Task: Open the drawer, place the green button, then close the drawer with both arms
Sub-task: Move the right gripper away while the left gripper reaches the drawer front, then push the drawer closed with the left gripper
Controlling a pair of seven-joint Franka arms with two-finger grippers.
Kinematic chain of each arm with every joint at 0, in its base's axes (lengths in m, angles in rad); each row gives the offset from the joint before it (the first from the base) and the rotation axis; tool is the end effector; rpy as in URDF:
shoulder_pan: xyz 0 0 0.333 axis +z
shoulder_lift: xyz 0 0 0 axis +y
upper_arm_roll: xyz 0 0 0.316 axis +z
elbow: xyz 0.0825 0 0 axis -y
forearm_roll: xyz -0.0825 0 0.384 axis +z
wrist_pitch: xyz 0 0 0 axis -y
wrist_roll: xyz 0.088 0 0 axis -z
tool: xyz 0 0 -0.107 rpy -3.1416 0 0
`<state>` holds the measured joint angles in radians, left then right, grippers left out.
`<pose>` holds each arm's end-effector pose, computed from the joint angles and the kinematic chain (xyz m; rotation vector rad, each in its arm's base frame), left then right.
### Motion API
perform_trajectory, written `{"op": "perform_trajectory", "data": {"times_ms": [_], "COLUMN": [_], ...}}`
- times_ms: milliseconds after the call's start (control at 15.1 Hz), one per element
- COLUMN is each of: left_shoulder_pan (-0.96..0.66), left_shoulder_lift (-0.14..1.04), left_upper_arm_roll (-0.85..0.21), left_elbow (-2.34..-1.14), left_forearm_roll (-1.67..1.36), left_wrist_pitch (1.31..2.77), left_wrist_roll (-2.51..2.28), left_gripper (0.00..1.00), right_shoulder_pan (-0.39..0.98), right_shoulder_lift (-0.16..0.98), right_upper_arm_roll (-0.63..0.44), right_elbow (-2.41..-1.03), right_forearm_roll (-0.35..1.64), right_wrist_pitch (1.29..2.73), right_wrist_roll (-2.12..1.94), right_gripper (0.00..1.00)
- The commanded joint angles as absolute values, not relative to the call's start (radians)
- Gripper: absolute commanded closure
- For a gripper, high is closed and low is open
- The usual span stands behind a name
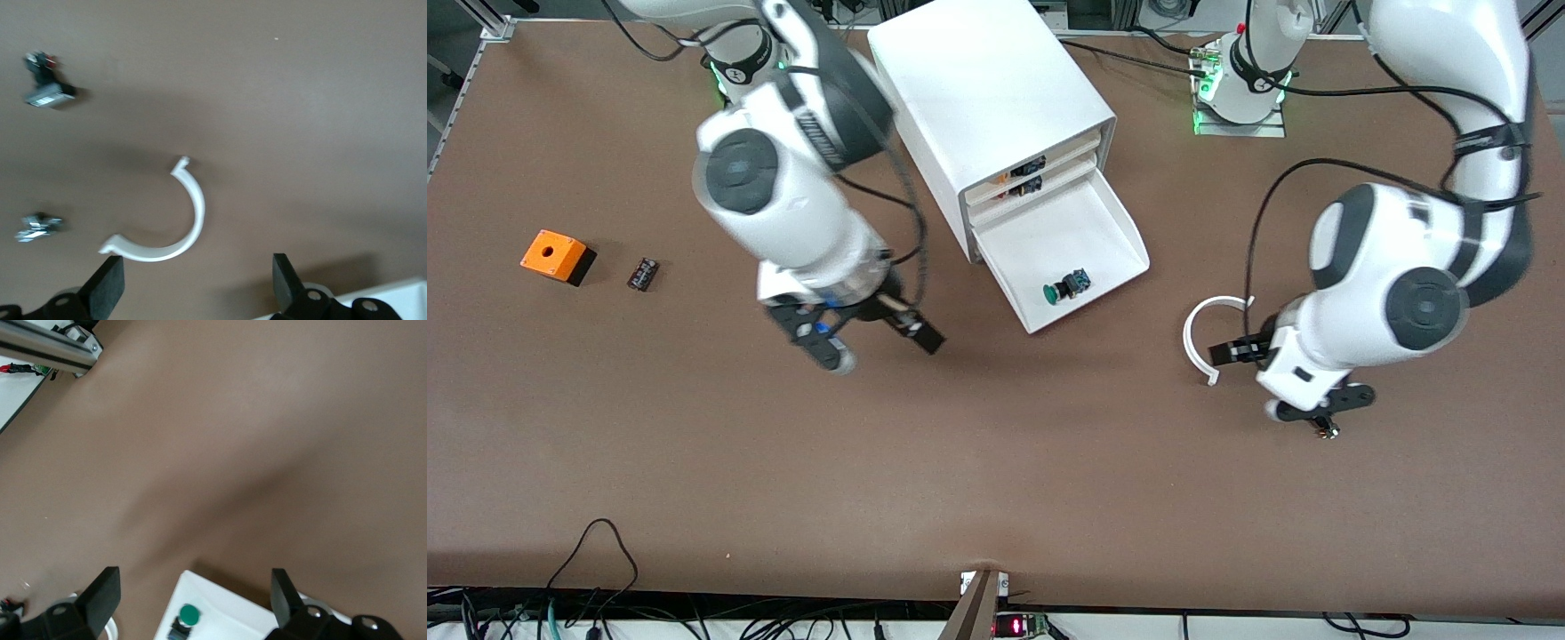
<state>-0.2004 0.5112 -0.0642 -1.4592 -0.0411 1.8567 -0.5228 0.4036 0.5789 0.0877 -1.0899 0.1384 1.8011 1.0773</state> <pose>0.6647 -0.1761 0.3793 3.0829 0.4320 -0.2045 0.6499 0.3397 0.5049 -2.7744 0.8980 0.0503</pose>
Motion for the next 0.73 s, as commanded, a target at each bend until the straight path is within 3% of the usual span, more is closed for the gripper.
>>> {"op": "perform_trajectory", "data": {"times_ms": [0,133,465,664], "left_shoulder_pan": [-0.29,-0.321,-0.324,-0.325], "left_shoulder_lift": [0.462,0.465,0.477,0.494], "left_upper_arm_roll": [-0.063,-0.075,-0.153,-0.155], "left_elbow": [-1.665,-1.756,-1.848,-1.939], "left_forearm_roll": [-0.018,-0.026,-0.126,-0.126], "left_wrist_pitch": [2.09,2.219,2.295,2.469], "left_wrist_roll": [-0.716,-0.776,-0.779,-0.781], "left_gripper": [0.02,0.02,0.02,0.02], "right_shoulder_pan": [0.318,0.276,0.276,0.276], "right_shoulder_lift": [0.511,0.47,0.348,0.296], "right_upper_arm_roll": [0.098,0.074,-0.084,-0.153], "right_elbow": [-1.127,-1.169,-1.331,-1.4], "right_forearm_roll": [0.17,0.167,0.152,0.147], "right_wrist_pitch": [1.708,1.672,1.669,1.671], "right_wrist_roll": [0.866,0.728,0.347,0.215], "right_gripper": [0.0,0.0,0.0,0.0]}}
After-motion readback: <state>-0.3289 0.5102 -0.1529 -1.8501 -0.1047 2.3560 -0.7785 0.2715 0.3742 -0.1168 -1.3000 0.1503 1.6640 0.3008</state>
